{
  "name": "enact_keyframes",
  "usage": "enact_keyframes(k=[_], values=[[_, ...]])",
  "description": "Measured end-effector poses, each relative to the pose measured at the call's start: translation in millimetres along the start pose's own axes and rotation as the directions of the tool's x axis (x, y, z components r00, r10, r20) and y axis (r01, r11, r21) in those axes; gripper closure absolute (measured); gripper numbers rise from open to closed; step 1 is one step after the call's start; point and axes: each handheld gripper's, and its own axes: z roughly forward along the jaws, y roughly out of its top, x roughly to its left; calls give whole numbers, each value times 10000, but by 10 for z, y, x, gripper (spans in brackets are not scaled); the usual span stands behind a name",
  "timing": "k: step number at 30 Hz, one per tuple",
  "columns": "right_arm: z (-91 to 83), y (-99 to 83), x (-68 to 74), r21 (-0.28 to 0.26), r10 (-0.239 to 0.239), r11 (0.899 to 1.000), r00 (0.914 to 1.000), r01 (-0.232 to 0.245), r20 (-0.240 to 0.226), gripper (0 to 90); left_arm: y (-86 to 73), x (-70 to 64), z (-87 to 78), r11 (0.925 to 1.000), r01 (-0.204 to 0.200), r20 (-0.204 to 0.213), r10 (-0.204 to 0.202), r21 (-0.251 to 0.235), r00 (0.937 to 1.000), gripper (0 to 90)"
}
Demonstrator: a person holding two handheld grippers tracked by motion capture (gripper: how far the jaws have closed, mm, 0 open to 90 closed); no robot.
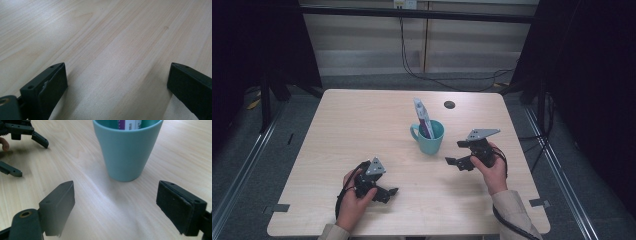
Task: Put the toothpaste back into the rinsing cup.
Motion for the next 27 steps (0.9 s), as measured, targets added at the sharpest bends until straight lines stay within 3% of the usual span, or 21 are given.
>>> enact_keyframes(k=[4,19,27], values=[[31,-54,36,291,-165,9994,9998,166,-54,149,0,0,0,10000,-3,3,3,-3,10000,26],[97,-265,93,672,-62,9977,9997,79,-242,149,1,-1,-1,10000,-9,-1,9,12,10000,25],[99,-337,98,916,-113,9957,9998,125,-139,149,1,0,-1,10000,-25,-2,25,14,10000,25]])
